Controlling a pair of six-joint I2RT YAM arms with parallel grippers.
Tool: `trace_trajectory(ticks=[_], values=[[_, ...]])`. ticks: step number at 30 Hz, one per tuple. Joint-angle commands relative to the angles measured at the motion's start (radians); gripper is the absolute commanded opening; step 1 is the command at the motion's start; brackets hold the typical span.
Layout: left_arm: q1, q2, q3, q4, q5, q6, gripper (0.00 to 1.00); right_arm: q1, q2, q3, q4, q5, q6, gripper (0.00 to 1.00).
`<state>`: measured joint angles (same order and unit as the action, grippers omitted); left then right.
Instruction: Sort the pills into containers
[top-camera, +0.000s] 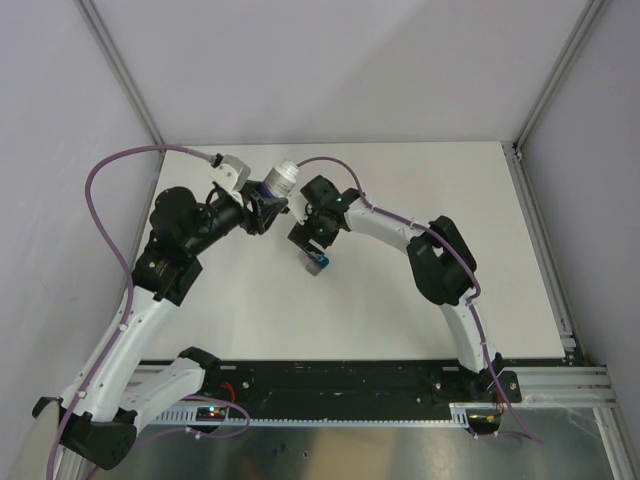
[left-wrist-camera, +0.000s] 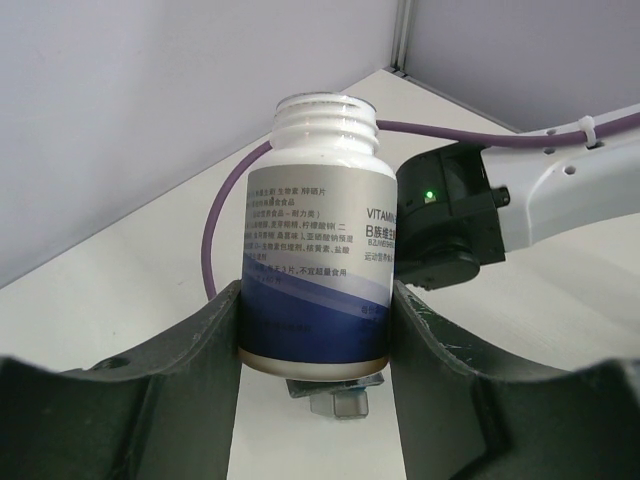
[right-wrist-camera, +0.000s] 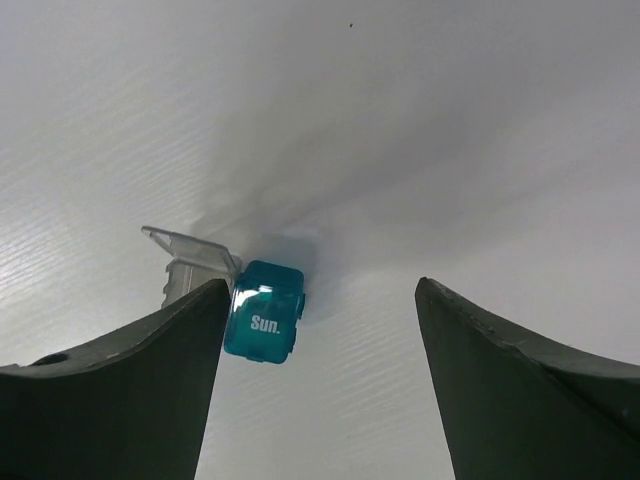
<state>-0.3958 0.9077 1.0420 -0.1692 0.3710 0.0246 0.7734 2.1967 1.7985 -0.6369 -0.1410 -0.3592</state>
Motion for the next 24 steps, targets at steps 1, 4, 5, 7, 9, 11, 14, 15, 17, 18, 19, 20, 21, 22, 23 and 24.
trace_trajectory(ticks=[1,4,5,7,9,11,14,15,17,18,19,20,21,22,23,24], values=[[0.008,-0.015,0.012,0.026,0.014,-0.014,0.00,-0.037,-0.060,0.008,-0.046,-0.168,-0.029,0.81],[0.008,-0.013,0.013,0.026,0.021,-0.013,0.00,-0.051,-0.071,0.008,-0.088,-0.245,-0.088,0.82],[0.008,-0.011,0.014,0.026,0.022,-0.013,0.00,-0.052,-0.072,0.007,-0.097,-0.263,-0.114,0.82],[0.008,-0.010,0.014,0.026,0.025,-0.013,0.00,-0.051,-0.072,0.012,-0.111,-0.292,-0.153,0.82],[0.008,-0.009,0.014,0.026,0.027,-0.013,0.00,-0.051,-0.065,0.024,-0.127,-0.319,-0.181,0.82],[0.007,-0.008,0.016,0.026,0.028,-0.013,0.00,-0.049,-0.056,0.031,-0.135,-0.344,-0.202,0.83],[0.007,-0.004,0.014,0.026,0.032,-0.012,0.00,-0.043,-0.039,0.042,-0.144,-0.362,-0.232,0.83],[0.007,-0.003,0.014,0.026,0.032,-0.012,0.00,-0.041,-0.032,0.047,-0.149,-0.366,-0.239,0.83],[0.008,-0.003,0.016,0.026,0.034,-0.012,0.00,-0.037,-0.018,0.057,-0.158,-0.370,-0.251,0.83],[0.008,-0.002,0.015,0.026,0.034,-0.012,0.00,-0.035,-0.012,0.061,-0.161,-0.372,-0.256,0.83],[0.008,-0.002,0.015,0.026,0.034,-0.012,0.00,-0.035,-0.005,0.066,-0.163,-0.375,-0.261,0.83],[0.008,-0.001,0.015,0.026,0.035,-0.012,0.00,-0.034,-0.002,0.070,-0.164,-0.376,-0.264,0.83],[0.007,0.000,0.015,0.026,0.034,-0.011,0.00,-0.033,0.004,0.074,-0.164,-0.377,-0.266,0.83],[0.007,0.001,0.016,0.027,0.035,-0.011,0.00,-0.032,0.010,0.078,-0.164,-0.378,-0.269,0.83],[0.007,0.001,0.016,0.026,0.035,-0.011,0.00,-0.032,0.016,0.086,-0.164,-0.378,-0.271,0.83],[0.008,0.002,0.017,0.026,0.036,-0.011,0.00,-0.030,0.021,0.095,-0.165,-0.379,-0.273,0.83]])
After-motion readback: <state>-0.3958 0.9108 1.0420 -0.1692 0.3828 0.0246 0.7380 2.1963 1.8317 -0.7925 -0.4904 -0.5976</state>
